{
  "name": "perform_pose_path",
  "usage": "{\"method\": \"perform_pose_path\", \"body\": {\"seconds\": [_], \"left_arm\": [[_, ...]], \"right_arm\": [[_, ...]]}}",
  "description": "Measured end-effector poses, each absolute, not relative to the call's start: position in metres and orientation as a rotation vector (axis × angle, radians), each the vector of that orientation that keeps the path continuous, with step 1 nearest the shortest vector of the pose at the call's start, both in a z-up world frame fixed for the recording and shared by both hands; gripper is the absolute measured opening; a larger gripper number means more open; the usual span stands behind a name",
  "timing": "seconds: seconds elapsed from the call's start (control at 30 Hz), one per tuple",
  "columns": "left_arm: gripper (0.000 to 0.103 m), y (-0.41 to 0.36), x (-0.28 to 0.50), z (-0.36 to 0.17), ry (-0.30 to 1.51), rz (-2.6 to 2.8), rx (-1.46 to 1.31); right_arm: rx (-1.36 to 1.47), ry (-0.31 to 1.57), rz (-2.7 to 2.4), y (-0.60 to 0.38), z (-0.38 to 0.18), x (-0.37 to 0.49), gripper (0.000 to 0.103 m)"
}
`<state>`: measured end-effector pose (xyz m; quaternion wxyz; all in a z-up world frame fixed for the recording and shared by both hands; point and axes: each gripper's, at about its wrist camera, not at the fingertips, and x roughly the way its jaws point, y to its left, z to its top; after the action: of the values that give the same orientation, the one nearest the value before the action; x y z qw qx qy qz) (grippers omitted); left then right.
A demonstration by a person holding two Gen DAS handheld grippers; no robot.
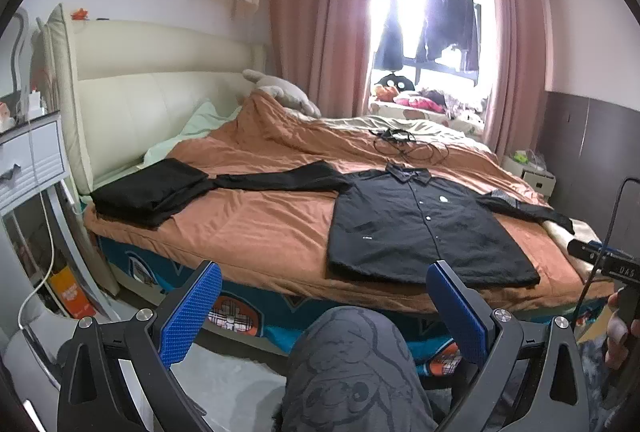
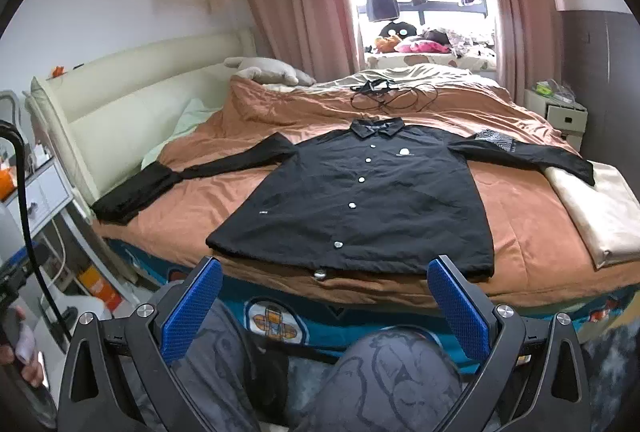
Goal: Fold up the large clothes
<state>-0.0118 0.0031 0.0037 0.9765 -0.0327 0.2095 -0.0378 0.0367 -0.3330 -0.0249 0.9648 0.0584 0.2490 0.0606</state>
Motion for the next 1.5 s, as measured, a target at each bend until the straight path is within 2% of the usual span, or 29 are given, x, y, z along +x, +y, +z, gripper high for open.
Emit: {"method": "perform_pose_path", "body": {"seconds": [0.7,1.07,1.5], "left_arm": [[0.102,0.022,-0.002,0.004,0.420,-0.060,-0.091],[0.102,0.032,0.041,-0.009,0.462,-0.018,-0.130],[0.102,0.038,0.127,-0.020,0.548,0.048,-0.157]], "right_arm": [[0.151,0.497,0.122,-0.330,-0.009,0.061,0.103],[0.159,0.535,0.134,-0.328,-0.021,0.121,0.103],[0.189,0.578,0.170,-0.326,-0.034,0.225,0.103]]}}
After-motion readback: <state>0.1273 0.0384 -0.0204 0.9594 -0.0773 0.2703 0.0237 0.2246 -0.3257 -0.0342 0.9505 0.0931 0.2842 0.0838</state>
